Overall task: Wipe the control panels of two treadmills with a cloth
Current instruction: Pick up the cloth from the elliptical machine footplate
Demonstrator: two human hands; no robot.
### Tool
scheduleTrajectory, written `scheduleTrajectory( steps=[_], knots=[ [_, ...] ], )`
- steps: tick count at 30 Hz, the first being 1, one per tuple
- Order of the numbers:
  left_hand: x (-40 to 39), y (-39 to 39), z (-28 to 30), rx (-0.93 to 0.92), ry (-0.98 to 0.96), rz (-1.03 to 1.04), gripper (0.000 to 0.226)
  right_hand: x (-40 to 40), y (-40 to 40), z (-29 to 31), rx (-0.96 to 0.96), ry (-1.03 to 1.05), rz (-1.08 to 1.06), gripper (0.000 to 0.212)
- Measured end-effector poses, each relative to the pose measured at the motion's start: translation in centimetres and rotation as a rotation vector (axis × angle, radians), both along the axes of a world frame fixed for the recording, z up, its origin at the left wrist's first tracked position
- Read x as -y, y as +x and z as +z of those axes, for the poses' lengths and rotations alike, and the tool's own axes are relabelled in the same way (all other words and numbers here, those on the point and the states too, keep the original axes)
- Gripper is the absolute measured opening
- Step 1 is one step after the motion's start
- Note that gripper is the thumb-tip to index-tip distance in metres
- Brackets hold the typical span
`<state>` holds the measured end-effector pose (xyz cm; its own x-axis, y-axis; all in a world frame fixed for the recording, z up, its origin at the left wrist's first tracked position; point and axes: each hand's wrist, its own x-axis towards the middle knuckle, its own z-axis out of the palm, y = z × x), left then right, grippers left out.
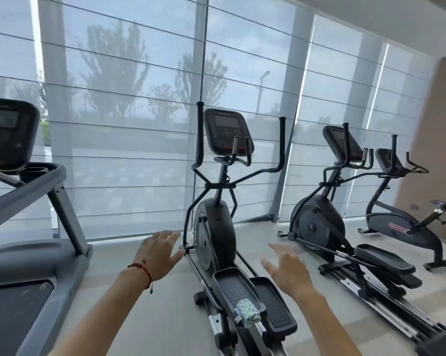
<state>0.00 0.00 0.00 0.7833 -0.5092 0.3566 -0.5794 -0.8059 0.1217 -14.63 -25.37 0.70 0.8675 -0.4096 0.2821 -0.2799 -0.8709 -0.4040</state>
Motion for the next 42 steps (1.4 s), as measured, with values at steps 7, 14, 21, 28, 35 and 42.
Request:
scheduleTrajectory(
  steps=[7, 14, 21, 28, 35, 42],
  knots=[
    [2.1, 8.0, -2.1, 0.026, -0.031, -0.094, 0.054, 1.2, 6.7, -2.2, 0.008, 0.034, -0.061, 0.051],
    [4.8, 19.8, -4.0, 0.061, -0.040, -0.240, 0.054, 1.7, 15.6, -4.3, 0.015, 0.077, -0.184, 0.051],
    [9.7, 27.9, -6.3, 0.032, -0.031, -0.369, 0.055, 3.7, 21.3, -6.8, -0.021, 0.102, -0.299, 0.050],
    [17.7, 33.8, -10.5, 0.001, 0.009, -0.472, 0.051, 9.3, 25.1, -10.6, -0.045, 0.136, -0.394, 0.049],
    [26.1, 38.6, -15.5, -0.046, 0.067, -0.509, 0.054, 16.4, 29.0, -15.9, -0.069, 0.193, -0.476, 0.048],
    [31.2, 41.2, -21.9, -0.141, 0.116, -0.557, 0.074, 20.4, 32.0, -22.4, -0.118, 0.357, -0.523, 0.046]
  ],
)
